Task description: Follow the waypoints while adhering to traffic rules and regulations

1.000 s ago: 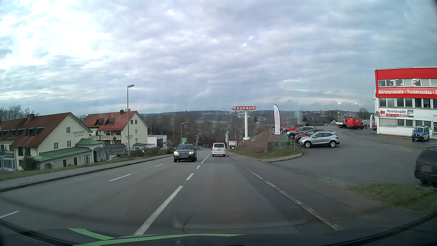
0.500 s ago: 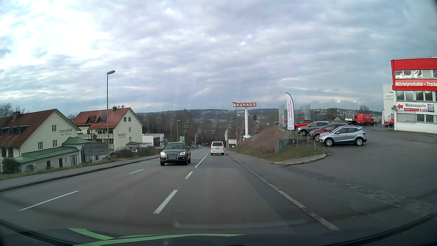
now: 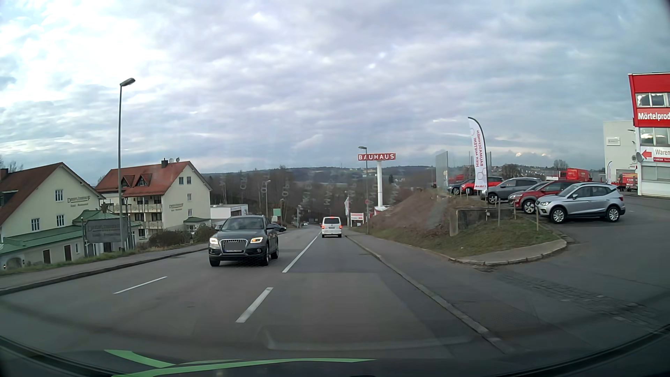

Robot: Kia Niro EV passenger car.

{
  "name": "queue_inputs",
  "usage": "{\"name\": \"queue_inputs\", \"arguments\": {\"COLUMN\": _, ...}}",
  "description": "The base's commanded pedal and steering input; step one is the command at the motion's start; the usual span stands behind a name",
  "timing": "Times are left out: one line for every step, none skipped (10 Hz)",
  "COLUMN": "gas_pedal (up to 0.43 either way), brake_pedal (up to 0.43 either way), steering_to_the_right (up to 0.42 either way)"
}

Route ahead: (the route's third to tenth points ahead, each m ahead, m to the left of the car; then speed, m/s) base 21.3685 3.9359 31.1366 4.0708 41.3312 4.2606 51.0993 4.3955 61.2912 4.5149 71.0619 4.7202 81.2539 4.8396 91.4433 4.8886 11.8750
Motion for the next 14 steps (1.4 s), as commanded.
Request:
{"name": "queue_inputs", "arguments": {"gas_pedal": 0.000, "brake_pedal": 0.116, "steering_to_the_right": 0.000}}
{"name": "queue_inputs", "arguments": {"gas_pedal": 0.000, "brake_pedal": 0.110, "steering_to_the_right": 0.000}}
{"name": "queue_inputs", "arguments": {"gas_pedal": 0.000, "brake_pedal": 0.116, "steering_to_the_right": 0.000}}
{"name": "queue_inputs", "arguments": {"gas_pedal": 0.000, "brake_pedal": 0.116, "steering_to_the_right": 0.000}}
{"name": "queue_inputs", "arguments": {"gas_pedal": 0.000, "brake_pedal": 0.116, "steering_to_the_right": 0.000}}
{"name": "queue_inputs", "arguments": {"gas_pedal": 0.000, "brake_pedal": 0.110, "steering_to_the_right": 0.000}}
{"name": "queue_inputs", "arguments": {"gas_pedal": 0.000, "brake_pedal": 0.110, "steering_to_the_right": 0.000}}
{"name": "queue_inputs", "arguments": {"gas_pedal": 0.000, "brake_pedal": 0.110, "steering_to_the_right": 0.000}}
{"name": "queue_inputs", "arguments": {"gas_pedal": 0.000, "brake_pedal": 0.110, "steering_to_the_right": -0.003}}
{"name": "queue_inputs", "arguments": {"gas_pedal": 0.000, "brake_pedal": 0.110, "steering_to_the_right": -0.003}}
{"name": "queue_inputs", "arguments": {"gas_pedal": 0.000, "brake_pedal": 0.104, "steering_to_the_right": -0.003}}
{"name": "queue_inputs", "arguments": {"gas_pedal": 0.000, "brake_pedal": 0.104, "steering_to_the_right": -0.004}}
{"name": "queue_inputs", "arguments": {"gas_pedal": 0.000, "brake_pedal": 0.104, "steering_to_the_right": -0.004}}
{"name": "queue_inputs", "arguments": {"gas_pedal": 0.000, "brake_pedal": 0.104, "steering_to_the_right": -0.004}}
